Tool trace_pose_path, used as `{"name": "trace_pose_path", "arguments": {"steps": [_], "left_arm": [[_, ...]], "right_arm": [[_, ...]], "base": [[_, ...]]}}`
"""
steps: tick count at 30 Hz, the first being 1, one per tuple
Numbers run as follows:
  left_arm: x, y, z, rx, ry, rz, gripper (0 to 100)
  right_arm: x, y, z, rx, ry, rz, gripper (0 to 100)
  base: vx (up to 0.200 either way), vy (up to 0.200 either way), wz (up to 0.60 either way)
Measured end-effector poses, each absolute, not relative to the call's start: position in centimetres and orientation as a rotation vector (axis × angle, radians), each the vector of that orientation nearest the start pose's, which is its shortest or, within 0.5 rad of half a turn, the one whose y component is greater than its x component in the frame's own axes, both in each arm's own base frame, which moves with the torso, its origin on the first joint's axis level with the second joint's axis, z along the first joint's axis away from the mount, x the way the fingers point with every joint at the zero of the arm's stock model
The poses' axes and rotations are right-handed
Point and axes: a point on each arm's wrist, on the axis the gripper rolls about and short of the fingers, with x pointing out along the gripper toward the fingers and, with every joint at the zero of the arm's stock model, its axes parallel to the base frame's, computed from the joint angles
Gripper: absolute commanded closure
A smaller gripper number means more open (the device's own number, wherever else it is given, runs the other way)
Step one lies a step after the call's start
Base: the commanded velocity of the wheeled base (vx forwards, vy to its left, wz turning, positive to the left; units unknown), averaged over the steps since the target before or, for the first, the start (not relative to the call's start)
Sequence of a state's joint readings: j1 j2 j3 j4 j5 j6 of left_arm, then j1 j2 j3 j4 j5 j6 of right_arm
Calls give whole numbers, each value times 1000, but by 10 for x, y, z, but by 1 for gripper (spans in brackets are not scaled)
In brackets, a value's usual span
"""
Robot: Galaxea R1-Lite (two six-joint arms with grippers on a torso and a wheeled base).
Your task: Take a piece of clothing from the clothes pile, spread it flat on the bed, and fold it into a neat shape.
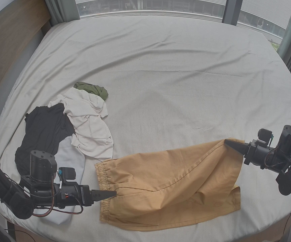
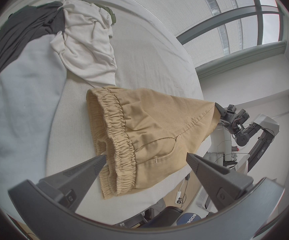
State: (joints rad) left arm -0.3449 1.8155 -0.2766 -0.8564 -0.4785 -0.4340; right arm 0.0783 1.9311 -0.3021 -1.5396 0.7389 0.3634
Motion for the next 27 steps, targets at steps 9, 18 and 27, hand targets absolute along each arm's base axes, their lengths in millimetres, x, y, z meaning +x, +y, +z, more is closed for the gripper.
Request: {"name": "trace_pose_path", "arguments": {"steps": [9,18,27], "left_arm": [[212,-100,50,-450,879,-661,0],[209,-105,45,-436,889,-672,0],[216,-108,35,-429,820,-678,0]], "right_arm": [[266,36,94,372,232,792,100],[266,36,94,372,232,791,100],[266,36,94,372,232,792,100]], "base": [[0,0,0],[0,0,0],[0,0,0]]}}
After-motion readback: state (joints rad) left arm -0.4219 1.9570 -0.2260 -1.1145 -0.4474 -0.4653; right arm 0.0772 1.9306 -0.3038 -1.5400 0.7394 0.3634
